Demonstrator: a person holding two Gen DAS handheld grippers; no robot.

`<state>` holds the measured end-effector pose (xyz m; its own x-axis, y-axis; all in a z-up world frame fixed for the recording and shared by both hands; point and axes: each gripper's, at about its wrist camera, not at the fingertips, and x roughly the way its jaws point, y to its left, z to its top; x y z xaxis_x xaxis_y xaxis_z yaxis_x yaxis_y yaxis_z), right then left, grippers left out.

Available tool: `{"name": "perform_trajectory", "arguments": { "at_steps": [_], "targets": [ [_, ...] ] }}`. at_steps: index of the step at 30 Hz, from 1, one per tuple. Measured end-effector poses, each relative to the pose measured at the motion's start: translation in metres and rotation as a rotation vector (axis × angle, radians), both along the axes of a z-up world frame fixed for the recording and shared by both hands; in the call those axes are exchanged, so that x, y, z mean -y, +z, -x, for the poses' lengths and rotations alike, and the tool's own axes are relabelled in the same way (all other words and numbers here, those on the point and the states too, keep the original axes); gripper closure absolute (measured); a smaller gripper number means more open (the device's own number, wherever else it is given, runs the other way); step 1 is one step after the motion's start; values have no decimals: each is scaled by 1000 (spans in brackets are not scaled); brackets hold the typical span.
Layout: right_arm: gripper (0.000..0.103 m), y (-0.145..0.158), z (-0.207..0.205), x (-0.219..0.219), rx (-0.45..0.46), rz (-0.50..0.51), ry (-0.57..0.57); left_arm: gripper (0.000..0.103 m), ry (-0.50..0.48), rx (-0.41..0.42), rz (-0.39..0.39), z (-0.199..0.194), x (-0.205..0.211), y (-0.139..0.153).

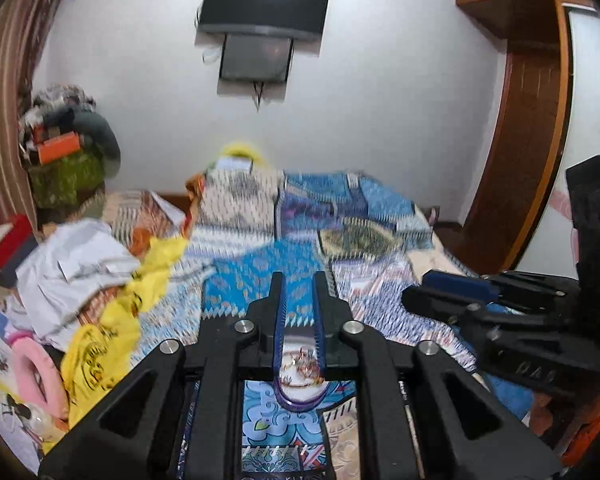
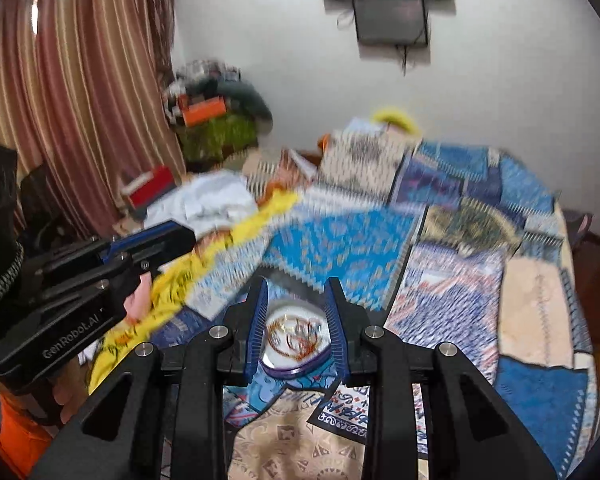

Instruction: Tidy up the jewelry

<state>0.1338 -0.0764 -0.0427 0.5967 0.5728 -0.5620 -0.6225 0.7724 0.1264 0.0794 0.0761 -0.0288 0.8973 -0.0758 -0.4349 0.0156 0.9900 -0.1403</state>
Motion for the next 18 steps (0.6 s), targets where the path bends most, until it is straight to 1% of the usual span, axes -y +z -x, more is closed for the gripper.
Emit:
{"name": "perform_trajectory", "arguments": {
  "at_steps": [4,5,6,7,8,9,10,11,12,14,16,17,18],
  "targets": [
    [77,34,29,20,105,-81,-27,77,25,115,-25,33,9,31],
    [77,42,36,24,133,-100,-36,73,32,148,-32,43,11,38],
    [74,49,44,29,164,-117,-46,68,40,172,-37,51,13,43],
    [71,56,52,34,196,-133,-57,67,47,196,-43,59,14,48],
    [60,61,58,37,222,-144,-69,65,55,218,-50,66,15,53],
    [51,66,67,42,260,-160,-90,59,63,239,-58,73,17,57],
    [47,70,75,44,292,-170,-107,55,72,257,-65,79,19,60],
    [40,73,82,47,326,-178,-125,45,82,272,-71,84,20,63],
    [34,76,89,49,354,-182,-139,38,94,287,-75,90,21,65],
    [27,80,99,51,393,-185,-158,32,103,308,-77,98,23,68],
    [22,82,104,50,414,-186,-175,20,113,314,-77,104,24,70],
    [18,83,106,50,420,-185,-182,11,121,318,-76,106,25,70],
    [16,82,107,50,428,-184,-194,9,130,329,-72,109,24,71]
  ]
}}
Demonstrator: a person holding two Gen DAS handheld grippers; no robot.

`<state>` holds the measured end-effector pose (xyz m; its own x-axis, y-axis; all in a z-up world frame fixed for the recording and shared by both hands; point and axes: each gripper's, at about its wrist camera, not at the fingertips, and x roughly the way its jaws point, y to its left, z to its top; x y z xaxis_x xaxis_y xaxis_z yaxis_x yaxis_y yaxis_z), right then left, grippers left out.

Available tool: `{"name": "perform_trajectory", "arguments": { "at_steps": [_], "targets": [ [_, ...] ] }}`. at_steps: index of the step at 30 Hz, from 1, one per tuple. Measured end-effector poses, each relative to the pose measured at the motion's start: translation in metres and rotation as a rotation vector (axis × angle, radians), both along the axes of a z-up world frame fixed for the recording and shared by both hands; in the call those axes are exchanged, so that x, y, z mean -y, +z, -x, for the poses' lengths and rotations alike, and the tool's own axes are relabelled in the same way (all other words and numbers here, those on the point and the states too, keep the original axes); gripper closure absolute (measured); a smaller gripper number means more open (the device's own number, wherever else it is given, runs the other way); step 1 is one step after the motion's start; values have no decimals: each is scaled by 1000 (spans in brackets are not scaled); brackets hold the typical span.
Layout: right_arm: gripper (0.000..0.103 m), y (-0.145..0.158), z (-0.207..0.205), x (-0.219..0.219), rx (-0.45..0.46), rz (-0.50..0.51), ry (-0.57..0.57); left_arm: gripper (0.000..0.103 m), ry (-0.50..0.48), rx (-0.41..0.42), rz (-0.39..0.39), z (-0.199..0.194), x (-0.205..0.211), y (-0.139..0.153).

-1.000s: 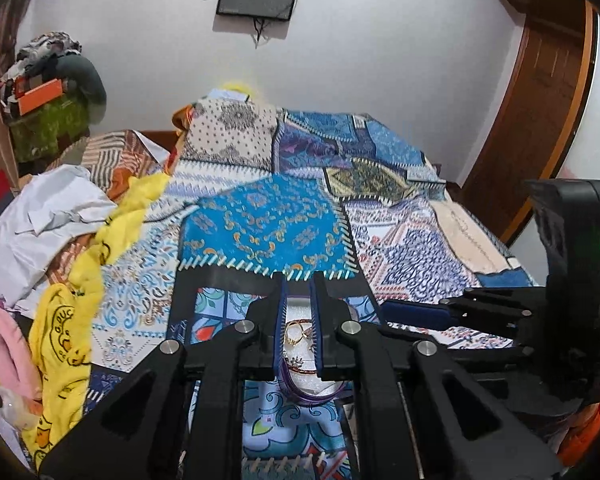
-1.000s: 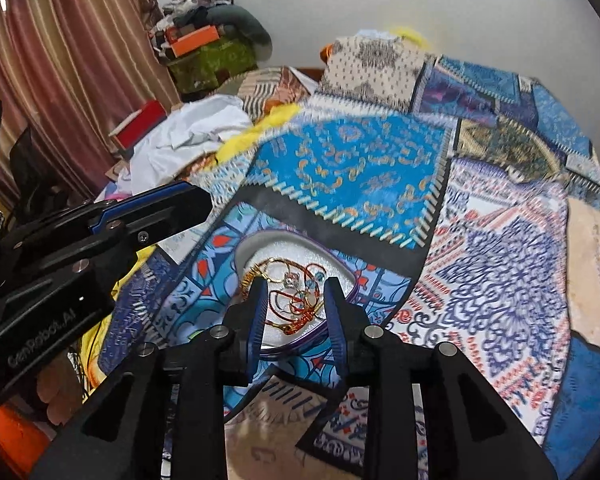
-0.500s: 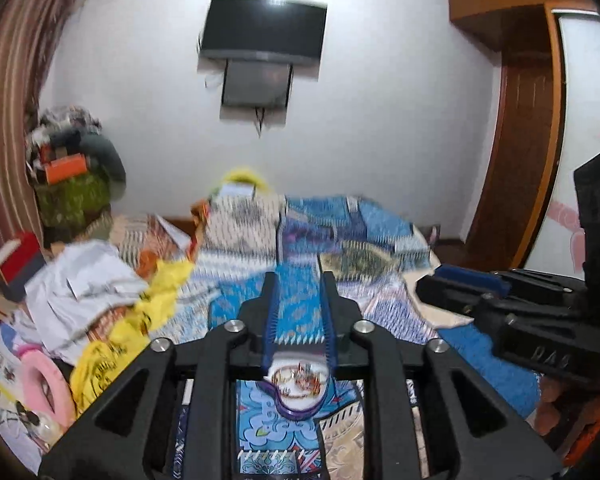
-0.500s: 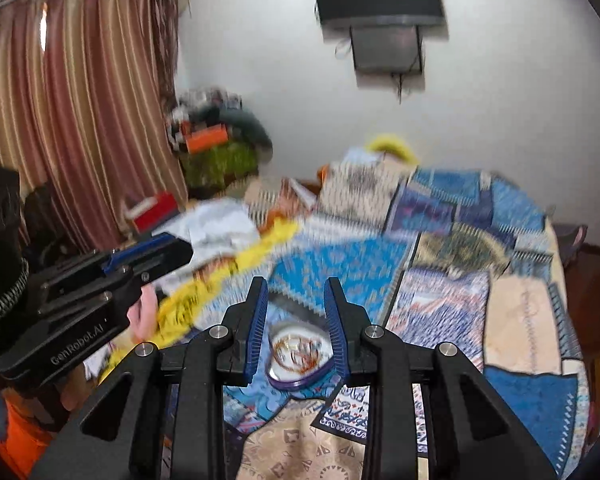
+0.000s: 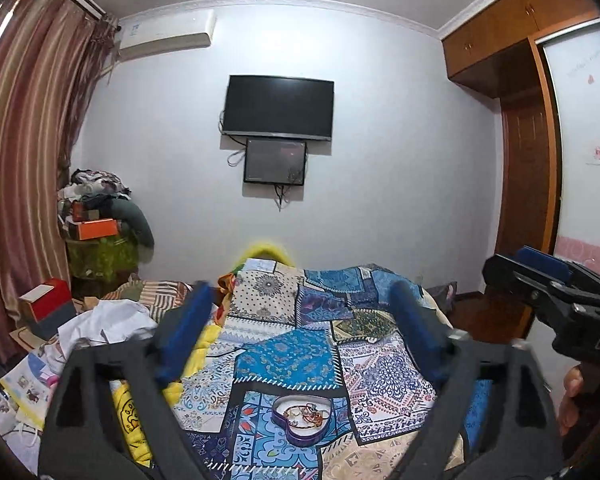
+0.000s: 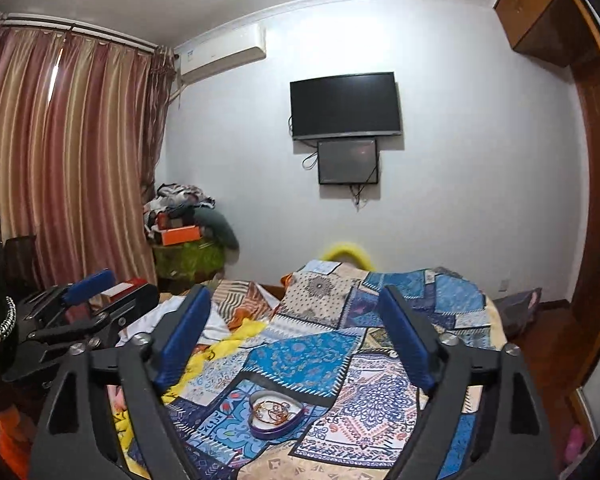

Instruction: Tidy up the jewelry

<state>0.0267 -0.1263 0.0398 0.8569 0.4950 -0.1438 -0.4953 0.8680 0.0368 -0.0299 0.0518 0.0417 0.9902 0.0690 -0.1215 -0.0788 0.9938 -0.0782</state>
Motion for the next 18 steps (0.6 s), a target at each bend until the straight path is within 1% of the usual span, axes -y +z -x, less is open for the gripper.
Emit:
{"name": "perform_trajectory", "arguments": {
  "at_steps": [1,3,4,6,14,15,18],
  "targets": [
    [14,-1,0,-1,6,0,-16,9,3,3,0,2,0,0],
    [5,-3,0,-3,16,6,-42,8,9,4,-4,4,1,0],
    [3,-4,0,-3,18,8,-49,7,14,4,-6,6,1,0],
    [3,-5,1,-4,19,9,-54,5,19,5,-9,8,1,0],
    [3,-3,7,1,16,2,-54,4,19,6,-7,12,4,-1],
    [3,-8,11,7,15,-1,-54,4,19,6,-7,12,4,-1],
    [3,-9,10,9,11,-4,-53,4,19,5,-7,13,4,-2]
  ]
}}
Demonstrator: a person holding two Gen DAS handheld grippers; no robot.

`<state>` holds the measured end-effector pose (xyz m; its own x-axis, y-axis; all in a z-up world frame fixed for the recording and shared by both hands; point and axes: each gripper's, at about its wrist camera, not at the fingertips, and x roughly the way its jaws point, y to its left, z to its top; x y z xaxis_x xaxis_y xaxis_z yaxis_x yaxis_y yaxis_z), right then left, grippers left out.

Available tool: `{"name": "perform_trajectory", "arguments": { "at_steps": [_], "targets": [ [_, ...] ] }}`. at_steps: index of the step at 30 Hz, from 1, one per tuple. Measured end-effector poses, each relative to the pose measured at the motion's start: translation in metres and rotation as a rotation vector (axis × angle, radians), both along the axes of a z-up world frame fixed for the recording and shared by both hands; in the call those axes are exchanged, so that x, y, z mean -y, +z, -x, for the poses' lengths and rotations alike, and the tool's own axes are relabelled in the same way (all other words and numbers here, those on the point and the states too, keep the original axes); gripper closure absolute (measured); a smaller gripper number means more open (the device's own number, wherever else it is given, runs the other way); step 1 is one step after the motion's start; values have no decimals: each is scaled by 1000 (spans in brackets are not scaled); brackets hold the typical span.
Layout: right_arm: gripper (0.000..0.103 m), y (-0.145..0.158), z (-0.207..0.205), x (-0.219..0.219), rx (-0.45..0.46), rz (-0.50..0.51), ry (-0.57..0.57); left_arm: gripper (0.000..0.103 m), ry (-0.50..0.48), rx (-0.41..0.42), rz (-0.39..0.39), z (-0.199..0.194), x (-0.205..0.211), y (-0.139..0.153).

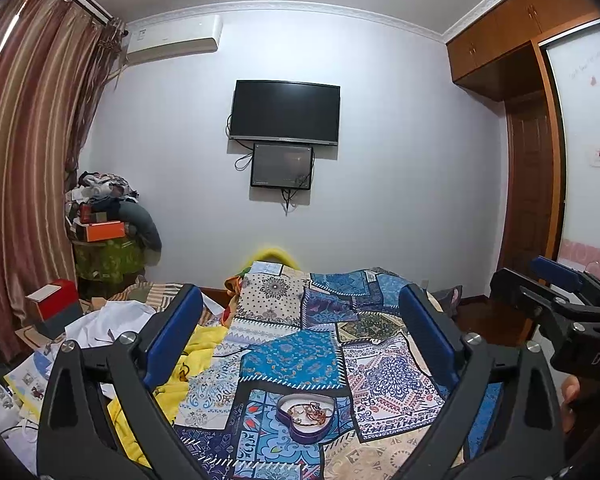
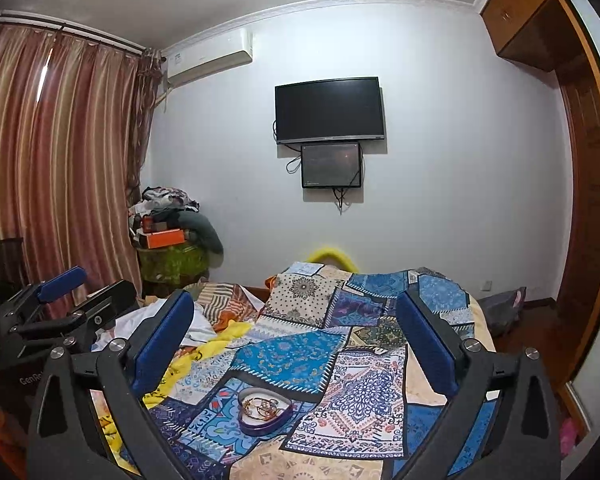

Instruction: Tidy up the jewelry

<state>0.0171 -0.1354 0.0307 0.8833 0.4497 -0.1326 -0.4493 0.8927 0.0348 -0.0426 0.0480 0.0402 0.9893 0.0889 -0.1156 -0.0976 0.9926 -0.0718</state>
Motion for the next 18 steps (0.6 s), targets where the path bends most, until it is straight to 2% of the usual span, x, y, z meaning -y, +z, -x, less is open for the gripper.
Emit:
{"name": "perform_trajectory", "arguments": {
  "at_steps": [18],
  "targets": [
    [3,-4,-6,6,-45,-7,2,0,12,-23,8,-11,-4,-4]
  ]
}}
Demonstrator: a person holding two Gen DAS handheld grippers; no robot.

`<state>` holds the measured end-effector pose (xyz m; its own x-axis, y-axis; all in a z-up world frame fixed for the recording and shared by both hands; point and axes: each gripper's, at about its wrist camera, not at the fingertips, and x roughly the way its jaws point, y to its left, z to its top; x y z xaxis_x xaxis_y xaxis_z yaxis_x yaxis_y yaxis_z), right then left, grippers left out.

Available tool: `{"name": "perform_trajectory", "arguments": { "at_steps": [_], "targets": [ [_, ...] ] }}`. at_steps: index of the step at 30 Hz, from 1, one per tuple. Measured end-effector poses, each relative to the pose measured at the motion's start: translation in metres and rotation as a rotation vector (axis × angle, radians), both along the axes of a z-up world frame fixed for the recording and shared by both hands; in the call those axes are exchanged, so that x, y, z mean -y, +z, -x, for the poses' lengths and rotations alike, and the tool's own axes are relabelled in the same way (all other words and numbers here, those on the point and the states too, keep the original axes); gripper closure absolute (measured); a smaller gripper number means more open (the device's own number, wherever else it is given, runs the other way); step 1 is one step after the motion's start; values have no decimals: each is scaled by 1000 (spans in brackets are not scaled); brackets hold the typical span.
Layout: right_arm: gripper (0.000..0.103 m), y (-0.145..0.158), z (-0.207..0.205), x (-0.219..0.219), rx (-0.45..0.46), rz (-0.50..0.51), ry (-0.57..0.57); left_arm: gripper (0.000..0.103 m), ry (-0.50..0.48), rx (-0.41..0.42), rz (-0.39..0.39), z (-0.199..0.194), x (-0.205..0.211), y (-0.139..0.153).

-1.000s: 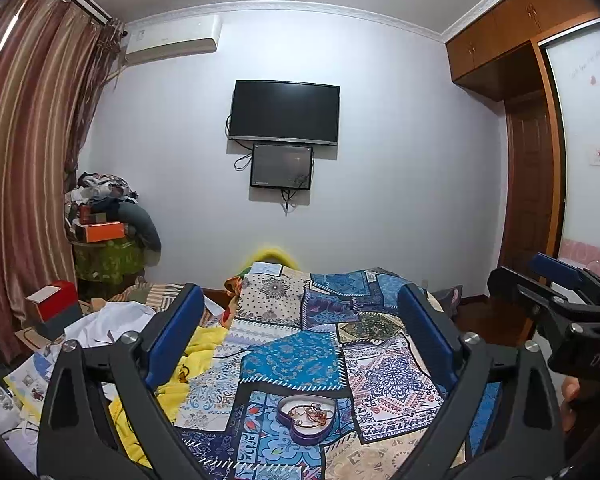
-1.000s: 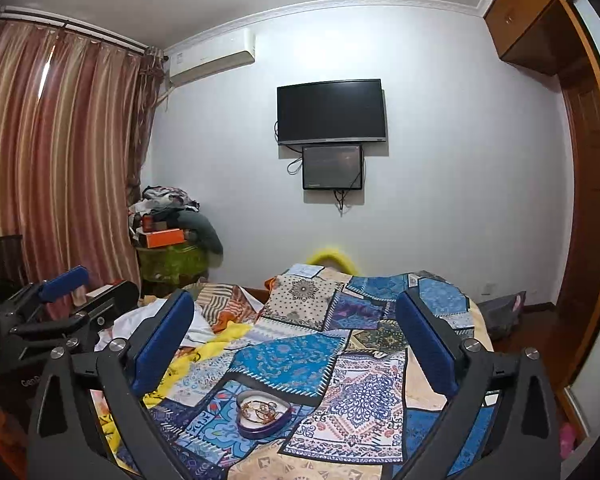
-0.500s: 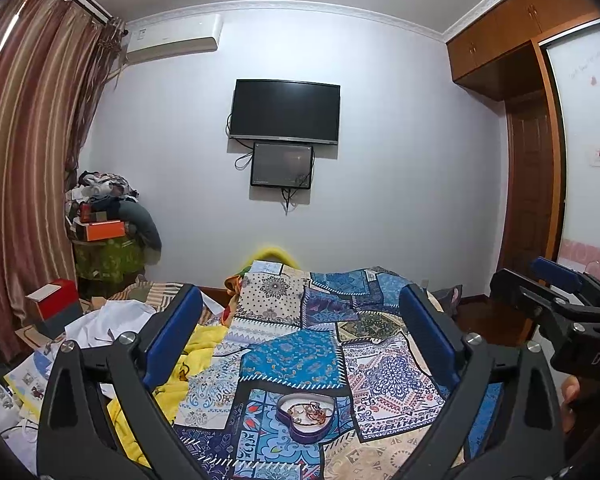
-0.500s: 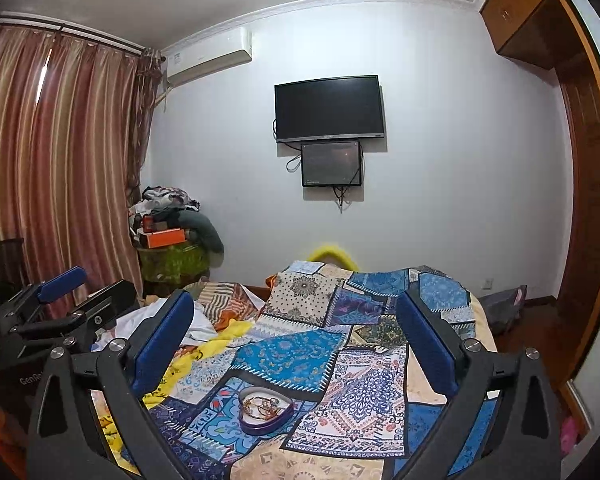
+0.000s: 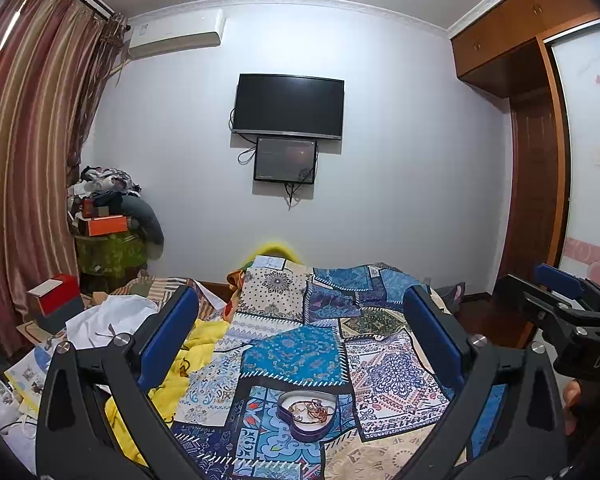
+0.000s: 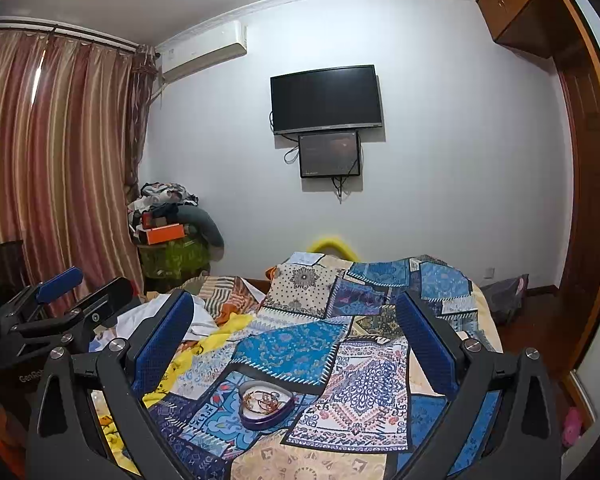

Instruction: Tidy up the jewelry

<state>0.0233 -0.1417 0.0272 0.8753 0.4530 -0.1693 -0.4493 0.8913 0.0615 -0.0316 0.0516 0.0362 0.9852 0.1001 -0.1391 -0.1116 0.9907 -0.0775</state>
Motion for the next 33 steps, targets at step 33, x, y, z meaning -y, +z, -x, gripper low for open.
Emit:
{"name": "perform_trajectory", "arguments": {
  "at_steps": [33],
  "targets": [
    [3,2,-3,4,-20,10,-5,0,-49,-25,8,-9,1,-4]
  ]
}}
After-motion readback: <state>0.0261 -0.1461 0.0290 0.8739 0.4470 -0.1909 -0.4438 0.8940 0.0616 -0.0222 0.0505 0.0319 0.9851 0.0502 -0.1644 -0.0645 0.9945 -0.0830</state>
